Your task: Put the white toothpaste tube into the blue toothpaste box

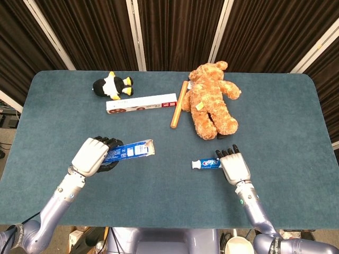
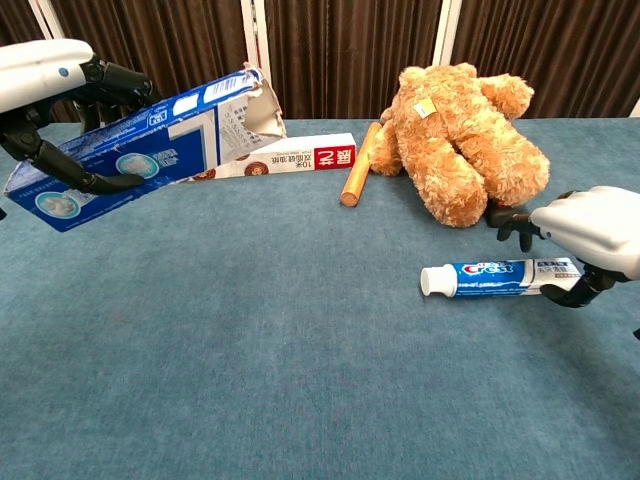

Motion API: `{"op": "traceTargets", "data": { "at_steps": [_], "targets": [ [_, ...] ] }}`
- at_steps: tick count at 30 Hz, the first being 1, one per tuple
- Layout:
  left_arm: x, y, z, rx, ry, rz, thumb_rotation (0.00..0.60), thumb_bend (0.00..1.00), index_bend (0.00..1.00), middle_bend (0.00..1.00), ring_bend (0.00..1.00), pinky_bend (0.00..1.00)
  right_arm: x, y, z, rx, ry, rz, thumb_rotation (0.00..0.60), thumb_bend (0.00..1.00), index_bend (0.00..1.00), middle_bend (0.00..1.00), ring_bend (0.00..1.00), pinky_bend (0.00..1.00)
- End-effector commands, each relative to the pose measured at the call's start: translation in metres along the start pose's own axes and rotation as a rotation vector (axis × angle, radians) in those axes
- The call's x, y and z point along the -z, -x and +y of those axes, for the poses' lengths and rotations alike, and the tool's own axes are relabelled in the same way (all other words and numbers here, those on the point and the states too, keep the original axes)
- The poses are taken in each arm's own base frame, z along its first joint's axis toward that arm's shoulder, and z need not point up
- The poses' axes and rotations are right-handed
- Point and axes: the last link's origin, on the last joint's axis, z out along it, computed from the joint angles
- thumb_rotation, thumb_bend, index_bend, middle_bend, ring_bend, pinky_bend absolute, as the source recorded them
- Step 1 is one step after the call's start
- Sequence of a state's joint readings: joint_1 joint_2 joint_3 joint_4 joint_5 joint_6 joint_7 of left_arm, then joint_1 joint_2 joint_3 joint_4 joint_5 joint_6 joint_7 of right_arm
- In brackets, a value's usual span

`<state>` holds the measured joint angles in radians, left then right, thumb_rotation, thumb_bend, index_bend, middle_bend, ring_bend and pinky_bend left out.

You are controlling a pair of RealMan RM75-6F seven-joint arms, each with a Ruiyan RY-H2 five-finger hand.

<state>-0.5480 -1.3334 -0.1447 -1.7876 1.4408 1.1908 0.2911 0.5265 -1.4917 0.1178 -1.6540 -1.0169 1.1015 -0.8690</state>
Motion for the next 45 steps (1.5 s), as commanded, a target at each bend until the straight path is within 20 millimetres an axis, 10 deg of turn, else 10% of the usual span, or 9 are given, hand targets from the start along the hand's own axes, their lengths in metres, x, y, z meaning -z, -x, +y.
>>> {"op": "traceTargets", "data": {
  "at_steps": [1,17,24,31,45],
  "targets": [
    [0.0,0.001,0.0,0.0,0.0,-0.002,0.6,0.45,0.4,0.56,0.51,0.53,-0.001,0.001,-0.001,-0.007,0.001,0.003,0.6,0.41,0.22,0.34,0.28,0.15],
    [0.001,0.002,-0.002,-0.008,0.003,-0.003,0.6,0.45,0.4,0.56,0.51,0.53,-0.011,0.016,0.002,0.001,0.013,-0.002,0.6,0.41,0.27,0.37,0.34,0.19],
    [0.001,0.003,-0.001,-0.008,0.006,-0.005,0.6,0.45,0.4,0.56,0.51,0.53,-0.011,0.016,0.003,-0.014,0.012,0.035,0.6,0.41,0.66,0.68,0.66,0.49],
    [0.001,0.005,-0.001,-0.009,0.009,-0.012,0.6,0.45,0.4,0.56,0.51,0.53,-0.006,0.013,0.006,-0.018,-0.006,0.063,0.6,0.41,0.75,0.74,0.73,0.57],
    [-0.001,0.029,0.0,0.02,0.01,-0.02,0.6,0.45,0.4,0.57,0.51,0.53,0.005,-0.07,0.041,0.036,-0.04,0.281,0.6,0.41,0.75,0.74,0.73,0.57]
  ]
}}
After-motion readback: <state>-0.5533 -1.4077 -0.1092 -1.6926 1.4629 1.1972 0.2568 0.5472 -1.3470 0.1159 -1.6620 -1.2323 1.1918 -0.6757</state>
